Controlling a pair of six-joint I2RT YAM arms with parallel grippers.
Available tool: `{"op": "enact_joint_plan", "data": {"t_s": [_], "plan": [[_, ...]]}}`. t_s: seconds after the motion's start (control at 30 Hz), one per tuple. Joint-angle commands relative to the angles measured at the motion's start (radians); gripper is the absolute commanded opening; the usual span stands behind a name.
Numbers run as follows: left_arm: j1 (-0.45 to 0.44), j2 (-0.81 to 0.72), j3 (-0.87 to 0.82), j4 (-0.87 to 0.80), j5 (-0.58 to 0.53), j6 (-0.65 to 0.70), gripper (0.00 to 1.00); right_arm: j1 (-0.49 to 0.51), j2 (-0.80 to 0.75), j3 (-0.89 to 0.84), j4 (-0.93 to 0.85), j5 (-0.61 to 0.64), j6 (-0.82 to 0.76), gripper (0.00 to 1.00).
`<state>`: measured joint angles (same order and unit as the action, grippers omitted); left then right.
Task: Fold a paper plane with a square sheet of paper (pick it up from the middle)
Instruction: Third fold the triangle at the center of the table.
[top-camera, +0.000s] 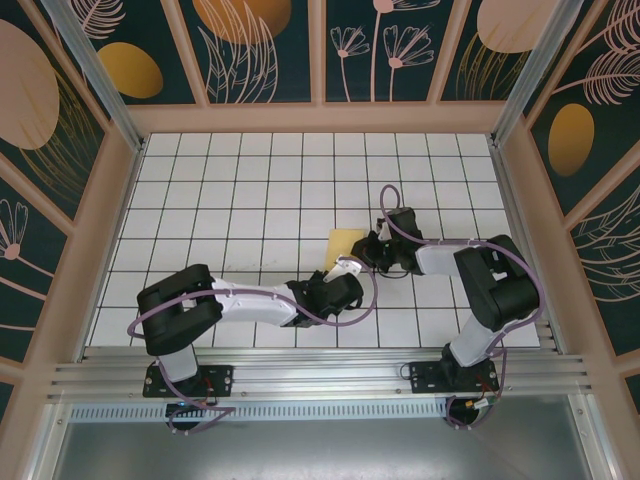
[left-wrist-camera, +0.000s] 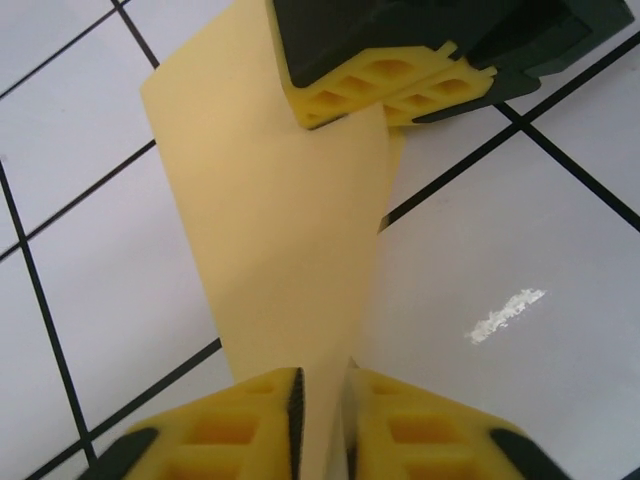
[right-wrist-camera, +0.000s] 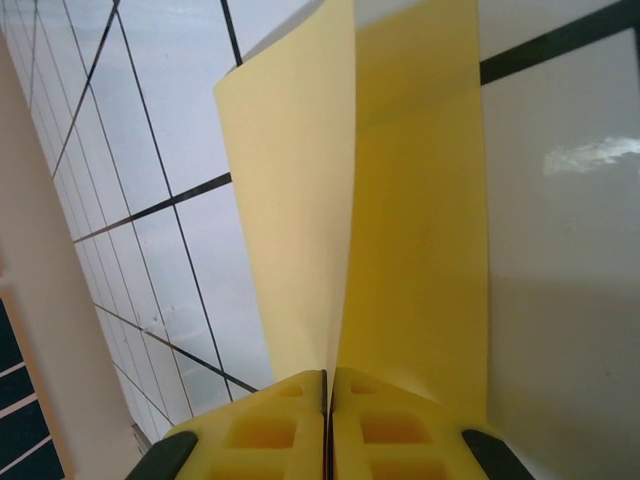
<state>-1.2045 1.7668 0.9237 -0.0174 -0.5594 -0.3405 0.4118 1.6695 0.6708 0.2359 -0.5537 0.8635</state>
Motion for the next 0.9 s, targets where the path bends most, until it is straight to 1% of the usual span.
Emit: {"op": "enact_joint_plan", "data": {"t_s": [0.0,0.07,0.13,0.2,0.27,0.37,0.47,0.53,0.6,0.67,0.7,0.73,0.8,0.87], "plan": [[-0.003,-0.022,0.010,0.013,-0.021,0.011,0.13,-0.007,0.005,0.032,-0.049,0.003,-0.044,0.10],[-0.003,-0.014,0.013,0.015,-0.022,0.012,0.09,-0.006,-0.002,0.032,-0.060,0.016,-0.048,0.11],[-0.003,-0.005,0.020,0.014,-0.009,0.012,0.01,-0.008,-0.009,0.034,-0.078,0.030,-0.055,0.14],[-0.003,-0.002,0.019,0.019,0.012,0.017,0.00,-0.010,-0.022,0.041,-0.105,0.053,-0.067,0.18],[-0.003,-0.003,0.014,0.028,0.038,0.025,0.00,-0.017,-0.046,0.048,-0.148,0.097,-0.083,0.23],[0.002,-0.004,0.017,0.033,0.102,0.040,0.00,-0.034,-0.087,0.056,-0.212,0.165,-0.109,0.30],[0.016,-0.015,0.015,0.050,0.189,0.040,0.00,-0.056,-0.134,0.056,-0.247,0.208,-0.136,0.32],[0.035,-0.022,0.007,0.063,0.240,0.032,0.00,-0.063,-0.159,0.067,-0.272,0.245,-0.148,0.32],[0.052,-0.033,-0.001,0.074,0.265,0.022,0.00,-0.063,-0.175,0.079,-0.273,0.244,-0.166,0.31],[0.079,-0.040,-0.011,0.089,0.341,0.023,0.00,-0.064,-0.179,0.084,-0.248,0.205,-0.183,0.28],[0.099,-0.037,-0.013,0.090,0.406,0.026,0.00,-0.061,-0.180,0.087,-0.232,0.183,-0.188,0.25],[0.116,-0.034,-0.014,0.082,0.435,0.025,0.00,-0.058,-0.180,0.091,-0.217,0.170,-0.192,0.22],[0.141,-0.044,-0.037,0.087,0.442,0.023,0.00,-0.047,-0.176,0.093,-0.186,0.151,-0.197,0.20],[0.175,-0.073,-0.061,0.108,0.515,0.019,0.00,-0.046,-0.145,0.105,-0.165,0.104,-0.209,0.16]]}}
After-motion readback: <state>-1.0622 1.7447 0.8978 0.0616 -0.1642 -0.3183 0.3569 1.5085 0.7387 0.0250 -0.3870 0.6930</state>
